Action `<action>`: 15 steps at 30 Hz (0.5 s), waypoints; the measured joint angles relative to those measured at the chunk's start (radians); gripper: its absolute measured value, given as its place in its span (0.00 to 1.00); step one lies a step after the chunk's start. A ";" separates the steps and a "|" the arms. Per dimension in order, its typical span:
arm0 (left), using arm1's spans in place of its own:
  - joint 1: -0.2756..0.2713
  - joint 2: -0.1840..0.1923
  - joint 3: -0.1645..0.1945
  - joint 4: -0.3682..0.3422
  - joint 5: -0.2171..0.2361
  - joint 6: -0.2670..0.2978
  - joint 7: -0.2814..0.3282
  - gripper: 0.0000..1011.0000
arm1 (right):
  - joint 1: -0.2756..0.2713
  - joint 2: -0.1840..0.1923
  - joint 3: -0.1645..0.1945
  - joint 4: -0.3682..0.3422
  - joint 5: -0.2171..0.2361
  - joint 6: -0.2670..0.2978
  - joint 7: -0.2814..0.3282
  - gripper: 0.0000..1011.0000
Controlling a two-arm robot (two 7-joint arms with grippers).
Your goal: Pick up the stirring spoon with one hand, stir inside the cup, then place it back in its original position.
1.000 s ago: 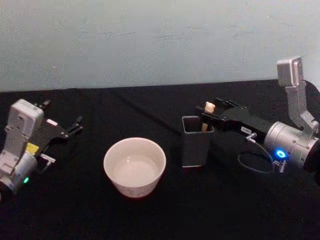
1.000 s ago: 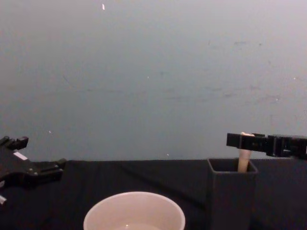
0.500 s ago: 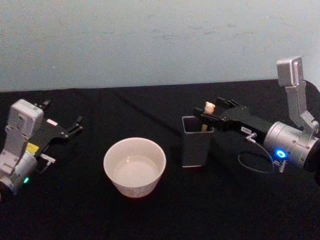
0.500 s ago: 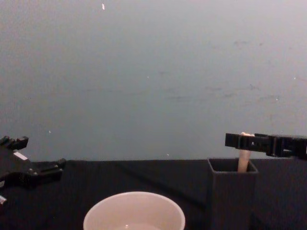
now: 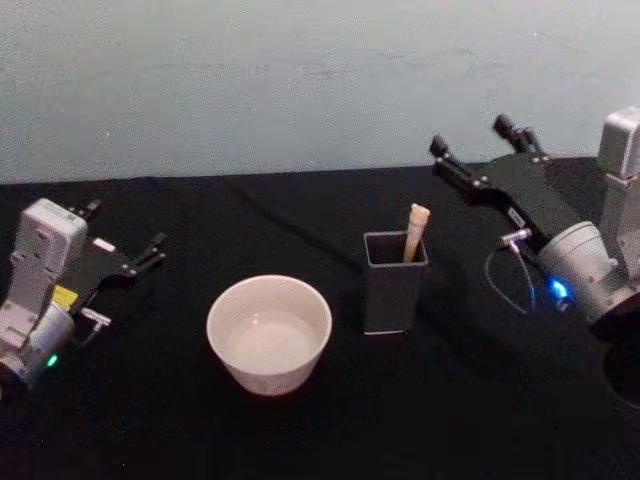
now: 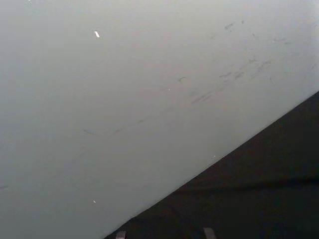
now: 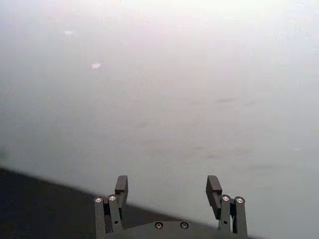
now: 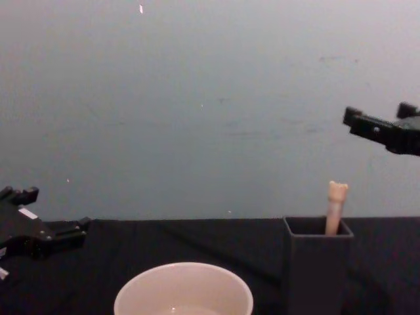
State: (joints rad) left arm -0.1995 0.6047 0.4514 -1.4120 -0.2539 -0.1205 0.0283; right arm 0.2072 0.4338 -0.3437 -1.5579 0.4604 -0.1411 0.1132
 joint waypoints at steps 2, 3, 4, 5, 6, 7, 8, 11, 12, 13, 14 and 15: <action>0.000 0.000 0.000 0.000 0.000 0.000 0.000 0.99 | 0.000 -0.017 0.002 0.011 -0.053 -0.021 -0.053 0.99; 0.000 0.000 0.000 0.000 0.000 0.000 0.000 0.99 | 0.000 -0.029 0.002 0.024 -0.108 -0.032 -0.103 0.99; 0.000 0.000 0.000 0.000 0.000 0.000 0.000 0.99 | 0.001 -0.034 0.001 0.031 -0.136 -0.036 -0.126 0.99; 0.000 0.000 0.000 0.000 0.000 0.000 0.000 0.99 | 0.001 -0.041 -0.001 0.046 -0.180 -0.038 -0.164 0.99; 0.000 0.000 0.000 0.000 0.000 0.000 0.000 0.99 | 0.000 -0.044 -0.002 0.054 -0.201 -0.037 -0.181 0.99; 0.000 0.000 0.000 0.000 0.000 0.000 0.000 0.99 | -0.001 -0.046 -0.002 0.061 -0.219 -0.033 -0.197 0.99; 0.000 0.000 0.000 0.000 0.000 0.000 0.000 0.99 | -0.004 -0.047 -0.005 0.077 -0.247 -0.021 -0.215 0.99; 0.000 0.000 0.000 0.000 0.000 0.000 0.000 0.99 | -0.013 -0.046 -0.008 0.096 -0.272 0.001 -0.227 0.99; 0.000 0.000 0.000 0.000 0.000 0.000 0.000 0.99 | -0.020 -0.043 -0.011 0.106 -0.283 0.016 -0.228 0.99; 0.000 0.000 0.000 0.000 0.000 0.000 0.000 0.99 | -0.020 -0.043 -0.011 0.106 -0.283 0.016 -0.228 0.99; 0.000 0.000 0.000 0.000 0.000 0.000 0.000 0.99 | -0.027 -0.040 -0.015 0.117 -0.293 0.029 -0.226 0.99; 0.000 0.000 0.000 0.000 0.000 0.000 0.000 0.99 | -0.031 -0.039 -0.016 0.122 -0.298 0.037 -0.224 0.99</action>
State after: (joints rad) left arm -0.1995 0.6047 0.4514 -1.4120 -0.2539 -0.1205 0.0282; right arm 0.1763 0.3953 -0.3602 -1.4364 0.1626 -0.1044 -0.1103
